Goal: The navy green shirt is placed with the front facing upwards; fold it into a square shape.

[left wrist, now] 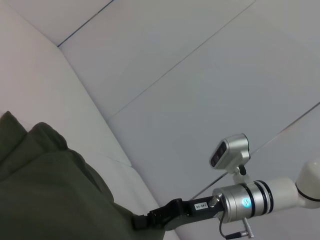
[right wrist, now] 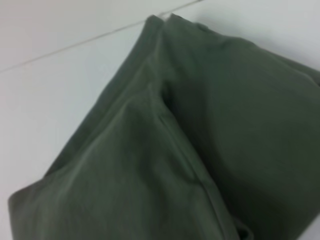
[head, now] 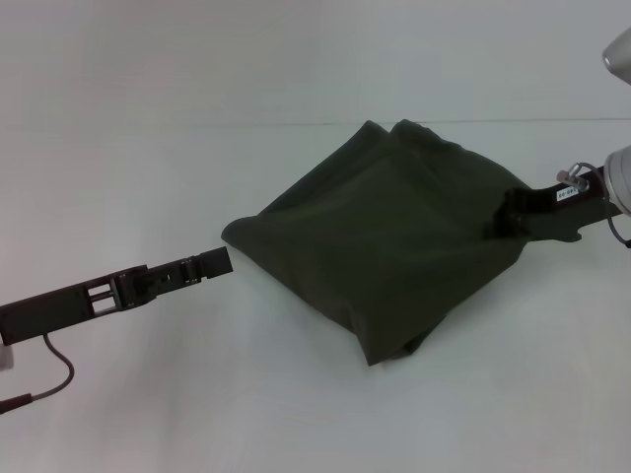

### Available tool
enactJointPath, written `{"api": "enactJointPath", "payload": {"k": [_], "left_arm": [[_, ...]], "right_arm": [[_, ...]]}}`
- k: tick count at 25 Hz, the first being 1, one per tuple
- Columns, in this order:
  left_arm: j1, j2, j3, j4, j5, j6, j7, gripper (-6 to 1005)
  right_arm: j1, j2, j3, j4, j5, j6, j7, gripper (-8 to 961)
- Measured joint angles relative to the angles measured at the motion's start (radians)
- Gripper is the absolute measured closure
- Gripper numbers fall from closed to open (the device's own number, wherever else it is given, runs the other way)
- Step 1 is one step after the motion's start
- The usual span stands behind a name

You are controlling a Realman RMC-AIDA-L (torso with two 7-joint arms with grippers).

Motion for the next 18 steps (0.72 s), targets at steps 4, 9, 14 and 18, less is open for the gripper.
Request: {"api": "enactJointPath", "payload": {"k": [4,9,14,18], "left_arm": [[-0.001,0.0,0.0,0.0,-0.001,0.0,0.0,37],[-0.001,0.0,0.0,0.0,-0.008,0.0,0.001,38],[-0.001,-0.002,0.0,-0.001,-0.008,0.0,-0.002,38],[0.002,-0.002,0.0,-0.002,-0.008,0.0,-0.006,38]], "right_arm": [[0.003,0.002,0.0,-0.009,0.045,0.013,-0.037,802],[0.003,0.008,-0.005,-0.065,0.107,0.027,-0.076,897],[0.017,0.017,-0.007,-0.122,0.139,0.051,-0.117,899],[0.036,0.023,-0.007,-0.16,0.147,0.06,-0.148,899]]}}
